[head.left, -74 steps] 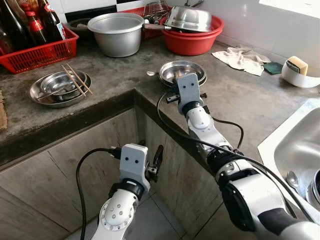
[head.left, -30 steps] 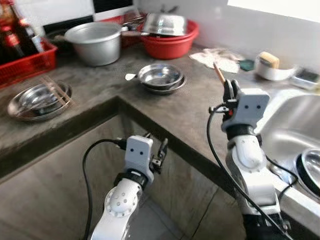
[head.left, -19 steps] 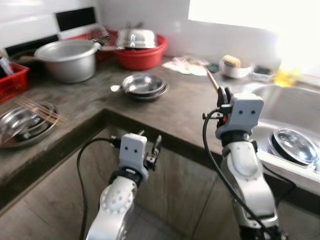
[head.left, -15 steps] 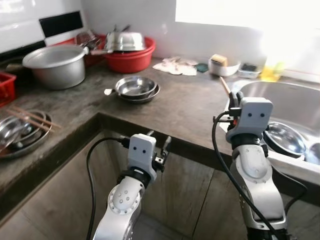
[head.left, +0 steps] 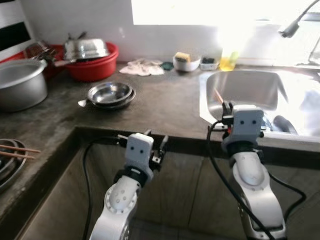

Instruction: Kitchen organization

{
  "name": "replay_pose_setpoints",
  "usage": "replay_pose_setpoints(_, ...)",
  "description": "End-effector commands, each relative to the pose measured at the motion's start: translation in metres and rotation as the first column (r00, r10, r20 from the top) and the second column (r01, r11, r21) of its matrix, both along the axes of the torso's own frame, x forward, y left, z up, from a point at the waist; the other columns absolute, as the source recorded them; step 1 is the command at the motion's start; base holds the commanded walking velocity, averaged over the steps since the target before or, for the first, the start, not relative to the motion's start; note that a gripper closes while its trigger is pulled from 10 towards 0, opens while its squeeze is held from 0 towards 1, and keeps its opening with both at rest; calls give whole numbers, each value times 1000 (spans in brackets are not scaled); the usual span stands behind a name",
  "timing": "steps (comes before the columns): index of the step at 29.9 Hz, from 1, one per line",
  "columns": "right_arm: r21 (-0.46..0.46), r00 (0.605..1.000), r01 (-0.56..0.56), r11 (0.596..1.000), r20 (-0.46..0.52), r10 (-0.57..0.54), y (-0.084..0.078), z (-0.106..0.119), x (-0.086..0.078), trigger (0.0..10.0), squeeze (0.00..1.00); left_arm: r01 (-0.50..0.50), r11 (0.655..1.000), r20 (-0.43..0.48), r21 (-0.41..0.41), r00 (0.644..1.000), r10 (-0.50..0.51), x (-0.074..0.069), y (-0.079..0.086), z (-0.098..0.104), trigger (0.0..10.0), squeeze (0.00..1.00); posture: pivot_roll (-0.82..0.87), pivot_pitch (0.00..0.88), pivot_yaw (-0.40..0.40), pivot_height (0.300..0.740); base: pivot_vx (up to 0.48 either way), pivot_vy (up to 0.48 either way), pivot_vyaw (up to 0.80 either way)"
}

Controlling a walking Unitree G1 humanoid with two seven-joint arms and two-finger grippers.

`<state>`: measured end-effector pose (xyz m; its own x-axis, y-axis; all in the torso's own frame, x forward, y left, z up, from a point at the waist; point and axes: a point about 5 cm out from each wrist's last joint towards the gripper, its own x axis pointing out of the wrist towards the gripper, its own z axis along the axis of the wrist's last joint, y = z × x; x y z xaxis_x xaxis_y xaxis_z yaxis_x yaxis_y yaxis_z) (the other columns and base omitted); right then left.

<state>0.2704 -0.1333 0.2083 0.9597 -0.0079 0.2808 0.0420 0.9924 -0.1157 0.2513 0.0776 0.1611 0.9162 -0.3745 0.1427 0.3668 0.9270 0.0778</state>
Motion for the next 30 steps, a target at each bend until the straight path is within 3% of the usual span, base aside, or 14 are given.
replay_pose_setpoints(1, -28, 1000, -8, 1000, 11, 8, -1, 4, -4, 0, 0, -1, 1000, -13, -9, 1000, 0, 0, 0, -1, 10000, 0, 26, 13, 12, 740, 0, 0, -781)
replay_pose_setpoints(13, -80, 998, -54, 995, -34, 51, 1, -1, -6, 0, 0, -16, 1000, 11, 3, 1000, 16, -1, 3, 2, 10000, 0, 28, 13, 12, 740, 0, 0, -780)
replay_pose_setpoints(14, -94, 998, -61, 994, -38, 57, 2, -1, -5, 3451, 0, -11, 1000, 13, 1, 1000, 11, -1, 3, 2, 10000, 0, 28, 14, 9, 740, 266, -394, 0)
replay_pose_setpoints(15, -104, 997, -65, 992, -40, 61, 2, -1, -5, 3451, 0, -7, 1000, 15, -1, 1000, 7, -1, 3, 2, 10000, 0, 28, 14, 9, 740, 266, -394, 0)
replay_pose_setpoints(16, -107, 997, -64, 992, -41, 60, 2, -1, -4, 10000, 0, -6, 1000, 15, 2, 1000, 6, -1, 2, 2, 10000, 0, 28, 14, 8, 740, 270, -394, 0)
replay_pose_setpoints(30, -104, 999, -44, 994, -26, 42, -5, 8, 8, 10000, 0, -8, 1000, 15, 17, 1000, 8, -1, 1, 1, 10000, 0, 29, 18, 5, 740, 284, -382, 0)
